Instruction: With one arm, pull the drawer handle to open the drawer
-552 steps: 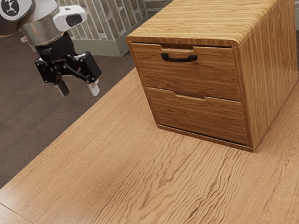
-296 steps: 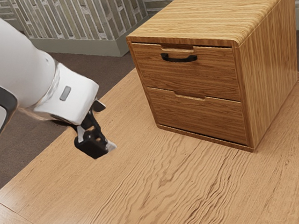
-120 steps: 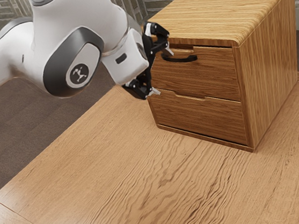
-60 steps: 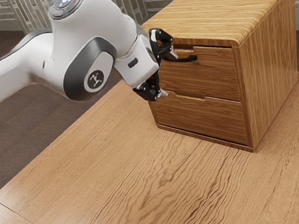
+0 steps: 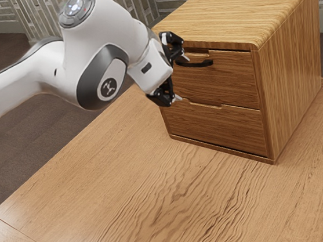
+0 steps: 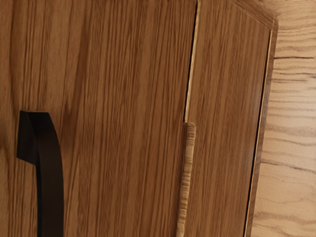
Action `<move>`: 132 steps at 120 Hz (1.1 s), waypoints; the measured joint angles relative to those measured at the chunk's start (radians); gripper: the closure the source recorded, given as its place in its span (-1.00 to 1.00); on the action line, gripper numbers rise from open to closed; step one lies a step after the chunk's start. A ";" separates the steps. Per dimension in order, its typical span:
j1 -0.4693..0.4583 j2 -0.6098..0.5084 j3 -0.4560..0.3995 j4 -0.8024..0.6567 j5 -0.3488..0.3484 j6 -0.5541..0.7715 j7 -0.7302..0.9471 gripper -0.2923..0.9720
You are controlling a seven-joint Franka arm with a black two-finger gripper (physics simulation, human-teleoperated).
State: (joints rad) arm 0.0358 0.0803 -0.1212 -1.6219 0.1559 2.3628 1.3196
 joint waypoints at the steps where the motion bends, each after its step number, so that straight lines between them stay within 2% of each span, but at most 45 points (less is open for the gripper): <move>1: 0.000 0.000 0.000 0.000 0.000 0.000 0.000 -0.54; 112: 0.007 0.075 0.001 0.070 -0.044 -0.029 -0.017 -0.54; 120: 0.006 0.073 0.001 0.069 -0.045 -0.030 -0.017 -0.50; 132: 0.005 0.065 0.004 0.069 -0.046 -0.032 -0.018 -0.32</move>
State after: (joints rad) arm 0.0412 0.1457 -0.1175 -1.5533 0.1102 2.3310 1.3011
